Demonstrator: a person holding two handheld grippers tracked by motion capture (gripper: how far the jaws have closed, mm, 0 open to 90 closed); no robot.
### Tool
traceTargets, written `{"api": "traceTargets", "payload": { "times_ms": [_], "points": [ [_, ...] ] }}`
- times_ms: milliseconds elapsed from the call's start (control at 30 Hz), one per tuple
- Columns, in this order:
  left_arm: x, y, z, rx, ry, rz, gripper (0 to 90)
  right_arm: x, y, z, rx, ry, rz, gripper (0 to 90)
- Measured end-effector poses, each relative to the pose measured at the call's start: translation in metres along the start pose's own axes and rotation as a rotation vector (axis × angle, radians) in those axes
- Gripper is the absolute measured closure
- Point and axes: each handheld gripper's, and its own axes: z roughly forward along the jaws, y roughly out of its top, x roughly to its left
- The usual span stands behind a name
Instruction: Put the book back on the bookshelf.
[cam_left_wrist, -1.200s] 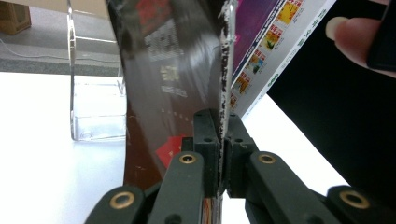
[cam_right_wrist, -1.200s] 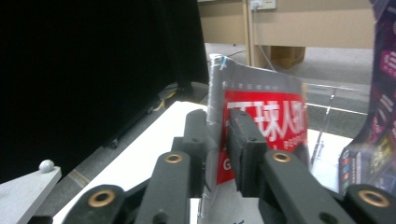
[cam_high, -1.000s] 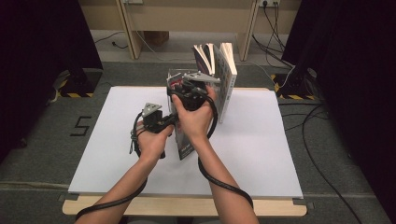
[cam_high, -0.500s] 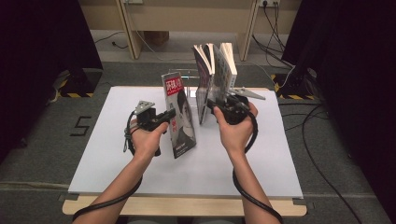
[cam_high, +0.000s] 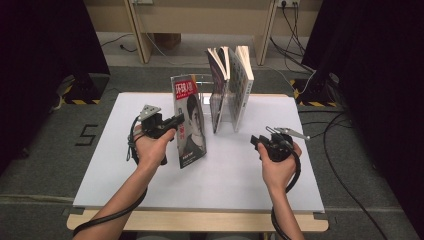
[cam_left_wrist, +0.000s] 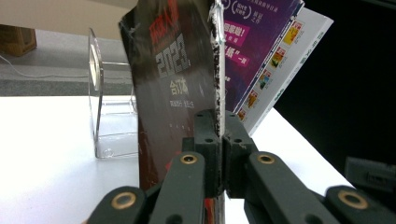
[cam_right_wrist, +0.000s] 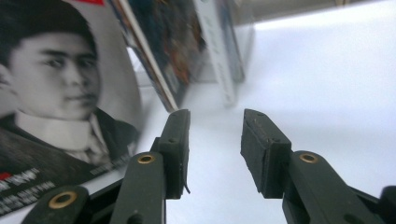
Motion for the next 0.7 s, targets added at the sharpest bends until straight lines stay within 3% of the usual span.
{"api": "traceTargets", "payload": {
  "times_ms": [100, 367, 700],
  "points": [
    [0.001, 0.002, -0.001, -0.006, -0.001, 0.01, 87.1, -0.012, -0.012, -0.002, 0.014, -0.035, 0.012, 62.2],
    [0.003, 0.013, -0.007, -0.023, -0.001, 0.024, 87.1, -0.037, -0.042, -0.003, 0.057, -0.056, 0.065, 62.2],
    [0.007, 0.025, -0.01, -0.037, 0.001, 0.036, 87.2, -0.051, -0.05, -0.006, 0.056, -0.092, 0.071, 62.2]
  ]
}}
